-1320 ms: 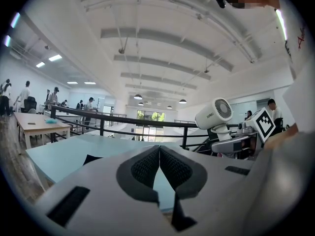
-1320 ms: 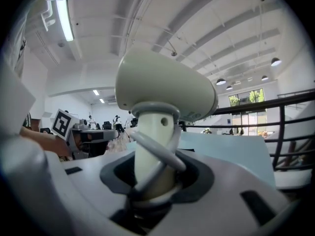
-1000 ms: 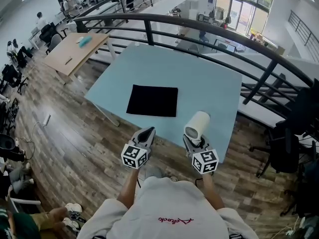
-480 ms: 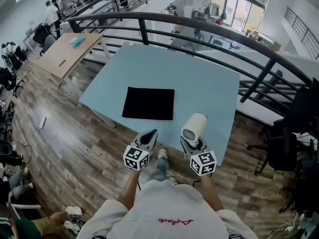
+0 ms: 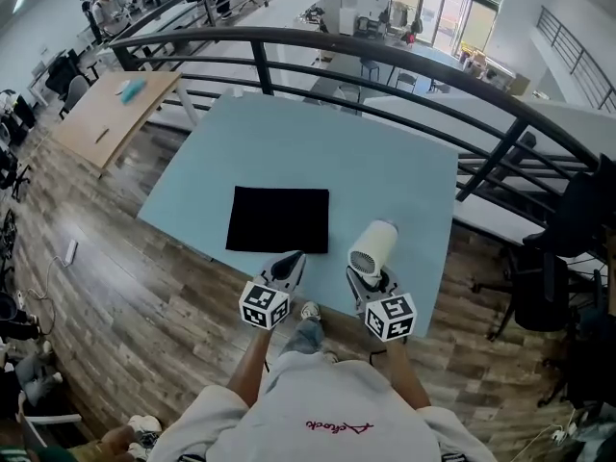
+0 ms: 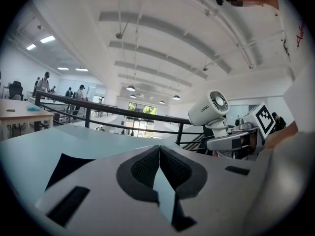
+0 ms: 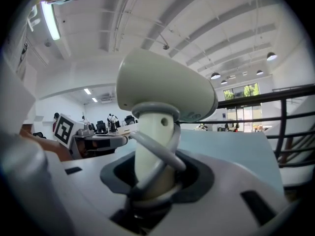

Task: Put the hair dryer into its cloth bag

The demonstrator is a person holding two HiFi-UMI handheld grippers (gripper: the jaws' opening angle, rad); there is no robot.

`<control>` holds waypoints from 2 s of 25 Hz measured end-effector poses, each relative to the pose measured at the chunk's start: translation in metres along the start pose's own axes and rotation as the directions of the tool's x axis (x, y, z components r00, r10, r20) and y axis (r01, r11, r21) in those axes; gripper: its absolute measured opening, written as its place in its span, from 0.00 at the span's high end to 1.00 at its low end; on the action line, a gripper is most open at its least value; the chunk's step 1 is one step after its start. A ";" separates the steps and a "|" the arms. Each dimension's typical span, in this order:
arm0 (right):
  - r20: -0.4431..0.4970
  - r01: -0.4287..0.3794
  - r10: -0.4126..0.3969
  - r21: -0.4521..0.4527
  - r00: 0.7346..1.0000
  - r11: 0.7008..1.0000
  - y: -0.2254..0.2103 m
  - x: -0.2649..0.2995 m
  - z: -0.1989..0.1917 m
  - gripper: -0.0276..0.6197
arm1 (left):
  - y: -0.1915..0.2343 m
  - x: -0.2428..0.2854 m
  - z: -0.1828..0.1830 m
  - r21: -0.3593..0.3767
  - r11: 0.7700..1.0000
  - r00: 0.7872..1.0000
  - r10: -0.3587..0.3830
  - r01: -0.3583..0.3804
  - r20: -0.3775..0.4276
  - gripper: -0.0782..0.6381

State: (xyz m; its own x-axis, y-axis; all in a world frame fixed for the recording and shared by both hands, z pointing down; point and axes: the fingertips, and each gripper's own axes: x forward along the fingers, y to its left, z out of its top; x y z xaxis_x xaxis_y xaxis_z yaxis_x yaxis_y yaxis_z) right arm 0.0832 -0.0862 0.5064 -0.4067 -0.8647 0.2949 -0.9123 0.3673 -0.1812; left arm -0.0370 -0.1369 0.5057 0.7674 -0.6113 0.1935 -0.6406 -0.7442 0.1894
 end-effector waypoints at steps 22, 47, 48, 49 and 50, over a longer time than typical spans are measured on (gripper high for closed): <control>0.033 0.205 -0.205 0.004 0.978 0.979 -0.077 0.063 0.063 0.68 | 0.071 0.106 0.050 0.023 0.992 0.993 -0.122 0.122 -0.006 0.88; -0.104 0.001 -0.002 -0.003 0.995 1.000 -0.123 0.097 0.015 0.68 | 0.070 0.127 -0.072 -0.087 0.991 0.955 0.077 -0.106 -0.286 0.88; -0.108 -0.006 0.006 -0.001 0.994 1.000 -0.126 0.098 0.012 0.68 | 0.069 0.128 -0.079 -0.084 0.990 0.951 0.085 -0.114 -0.299 0.88; -0.112 -0.013 0.013 0.002 0.994 1.000 -0.127 0.098 0.010 0.68 | 0.068 0.129 -0.085 -0.077 0.990 0.946 0.091 -0.120 -0.311 0.88; -0.118 -0.020 0.021 0.005 0.993 1.000 -0.128 0.098 0.007 0.68 | 0.066 0.129 -0.090 -0.068 0.990 0.941 0.096 -0.125 -0.325 0.88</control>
State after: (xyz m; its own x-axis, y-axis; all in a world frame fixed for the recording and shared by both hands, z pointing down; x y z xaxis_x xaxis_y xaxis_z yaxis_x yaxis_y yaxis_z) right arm 0.1601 -0.2199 0.5519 -0.4283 -0.8106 0.3995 -0.9036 0.3827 -0.1922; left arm 0.0176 -0.2406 0.6303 0.6511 -0.5589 0.5135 -0.7316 -0.6422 0.2288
